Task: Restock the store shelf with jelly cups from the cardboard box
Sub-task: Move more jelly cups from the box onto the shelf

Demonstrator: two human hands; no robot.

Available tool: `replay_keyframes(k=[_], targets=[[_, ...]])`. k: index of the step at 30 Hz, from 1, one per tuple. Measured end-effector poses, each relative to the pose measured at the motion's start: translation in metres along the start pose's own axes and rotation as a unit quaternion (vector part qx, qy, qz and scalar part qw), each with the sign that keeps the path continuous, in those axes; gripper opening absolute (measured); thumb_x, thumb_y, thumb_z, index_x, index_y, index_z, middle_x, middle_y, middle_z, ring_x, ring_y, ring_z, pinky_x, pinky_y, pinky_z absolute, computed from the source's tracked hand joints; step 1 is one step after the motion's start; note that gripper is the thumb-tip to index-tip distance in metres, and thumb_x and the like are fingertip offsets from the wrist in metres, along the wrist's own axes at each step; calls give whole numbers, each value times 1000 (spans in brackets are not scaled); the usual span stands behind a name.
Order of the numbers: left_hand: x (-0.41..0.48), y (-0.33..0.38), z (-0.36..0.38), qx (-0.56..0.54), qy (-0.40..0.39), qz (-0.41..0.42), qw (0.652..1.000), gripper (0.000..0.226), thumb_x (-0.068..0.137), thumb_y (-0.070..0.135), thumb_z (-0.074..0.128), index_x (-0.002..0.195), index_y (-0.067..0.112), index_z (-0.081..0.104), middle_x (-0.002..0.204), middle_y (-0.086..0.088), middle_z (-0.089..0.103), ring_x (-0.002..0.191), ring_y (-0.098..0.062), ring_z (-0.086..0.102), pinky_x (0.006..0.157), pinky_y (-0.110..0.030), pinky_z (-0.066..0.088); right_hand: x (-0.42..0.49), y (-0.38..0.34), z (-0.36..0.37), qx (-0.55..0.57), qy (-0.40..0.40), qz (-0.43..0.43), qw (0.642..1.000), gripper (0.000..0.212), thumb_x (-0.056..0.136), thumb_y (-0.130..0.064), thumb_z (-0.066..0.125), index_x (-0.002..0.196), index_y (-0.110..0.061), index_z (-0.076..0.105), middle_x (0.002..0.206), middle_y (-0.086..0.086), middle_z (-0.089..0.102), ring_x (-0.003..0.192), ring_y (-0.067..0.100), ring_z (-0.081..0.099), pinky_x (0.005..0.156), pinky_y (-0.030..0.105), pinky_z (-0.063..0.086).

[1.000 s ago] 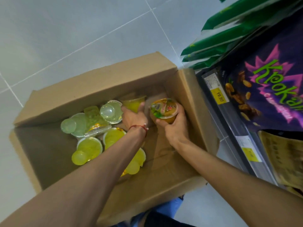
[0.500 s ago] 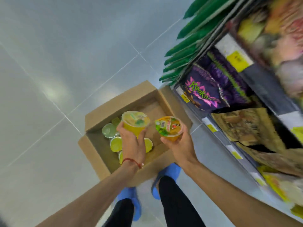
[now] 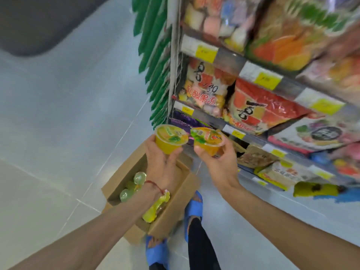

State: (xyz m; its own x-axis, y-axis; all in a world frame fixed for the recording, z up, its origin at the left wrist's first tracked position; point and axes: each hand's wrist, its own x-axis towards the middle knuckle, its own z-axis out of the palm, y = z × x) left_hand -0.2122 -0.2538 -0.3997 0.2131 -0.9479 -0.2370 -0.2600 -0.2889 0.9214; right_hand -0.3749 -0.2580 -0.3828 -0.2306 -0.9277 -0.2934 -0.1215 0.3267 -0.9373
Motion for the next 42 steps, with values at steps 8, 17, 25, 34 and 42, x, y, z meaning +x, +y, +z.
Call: replay_keyframes(k=[8, 17, 25, 34, 42], targets=[[-26, 150, -28, -107, -13, 92, 990, 69, 72, 3, 84, 127, 8, 42, 105, 21, 57, 86, 17, 61, 80, -24, 58, -53, -140, -58, -23, 171, -151, 973, 55, 80, -38, 85, 126, -26, 58, 104, -15, 72, 96, -1, 68, 84, 19, 53], [-49, 310, -67, -96, -40, 198, 975, 74, 63, 34, 91, 122, 23, 49, 113, 12, 63, 104, -6, 64, 93, -35, 55, -100, -279, -116, 13, 229, -247, 942, 50, 81, -45, 81, 122, -23, 62, 100, -18, 72, 96, -3, 67, 86, 18, 50], [-73, 423, -83, -83, -40, 284, 954, 62, 71, 39, 86, 119, 22, 50, 111, 11, 65, 98, -3, 64, 83, -19, 53, -128, -380, -165, 21, 281, -303, 910, 61, 80, -52, 81, 127, -18, 61, 94, -22, 68, 91, -14, 61, 97, 32, 51], [-67, 525, -80, -79, 25, 347, 934, 54, 79, 43, 78, 118, 19, 50, 107, 11, 63, 94, -2, 61, 80, -14, 47, -114, -473, -223, -3, 334, -366, 869, 42, 82, -54, 77, 113, -27, 66, 92, -18, 71, 84, -7, 64, 79, 18, 49], [-25, 585, -83, -82, 98, 356, 926, 69, 69, 65, 70, 120, 26, 45, 121, -1, 56, 110, -21, 55, 98, -41, 44, -81, -520, -244, 39, 324, -367, 871, 53, 84, -50, 77, 126, -24, 58, 95, -7, 74, 59, 15, 73, 60, 42, 62]])
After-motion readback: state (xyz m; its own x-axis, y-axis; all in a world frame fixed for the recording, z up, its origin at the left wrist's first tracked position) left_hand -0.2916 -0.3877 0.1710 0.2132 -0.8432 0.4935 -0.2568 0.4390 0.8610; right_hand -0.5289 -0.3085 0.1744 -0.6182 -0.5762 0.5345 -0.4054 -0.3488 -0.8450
